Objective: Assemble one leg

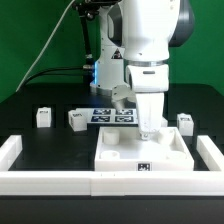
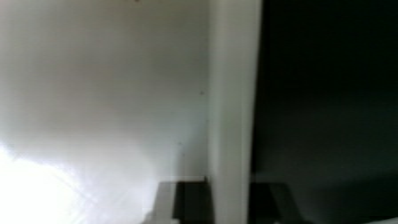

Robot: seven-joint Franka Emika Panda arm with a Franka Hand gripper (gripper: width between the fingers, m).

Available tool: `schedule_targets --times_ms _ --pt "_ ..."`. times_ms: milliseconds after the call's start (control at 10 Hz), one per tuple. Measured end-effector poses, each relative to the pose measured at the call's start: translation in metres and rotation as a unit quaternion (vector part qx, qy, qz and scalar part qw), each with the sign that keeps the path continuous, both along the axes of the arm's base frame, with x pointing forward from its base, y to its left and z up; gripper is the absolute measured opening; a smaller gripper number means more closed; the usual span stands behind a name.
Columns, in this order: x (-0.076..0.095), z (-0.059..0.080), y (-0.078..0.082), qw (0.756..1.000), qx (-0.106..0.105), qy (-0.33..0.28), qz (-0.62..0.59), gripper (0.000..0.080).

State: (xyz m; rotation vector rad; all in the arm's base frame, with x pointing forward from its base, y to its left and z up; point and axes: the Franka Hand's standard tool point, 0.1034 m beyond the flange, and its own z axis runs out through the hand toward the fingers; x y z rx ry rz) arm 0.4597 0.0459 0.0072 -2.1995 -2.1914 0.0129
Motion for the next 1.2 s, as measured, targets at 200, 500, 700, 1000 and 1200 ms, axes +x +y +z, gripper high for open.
schedule_targets --times_ms 200,500,700,1000,1200 --pt "0.000 0.000 -0.001 1.000 0.000 0.000 -0.001 0.0061" --pt "0.005 0.000 0.015 1.000 0.005 -0.003 0.008 0.0061" --pt "0.013 0.000 0.034 1.000 0.010 -0.008 0.017 0.0061" --pt "0.016 0.000 0.034 1.000 0.006 -0.007 0.006 0.0082" --pt "0.016 -0.001 0.034 1.000 0.006 -0.006 0.006 0.0287"
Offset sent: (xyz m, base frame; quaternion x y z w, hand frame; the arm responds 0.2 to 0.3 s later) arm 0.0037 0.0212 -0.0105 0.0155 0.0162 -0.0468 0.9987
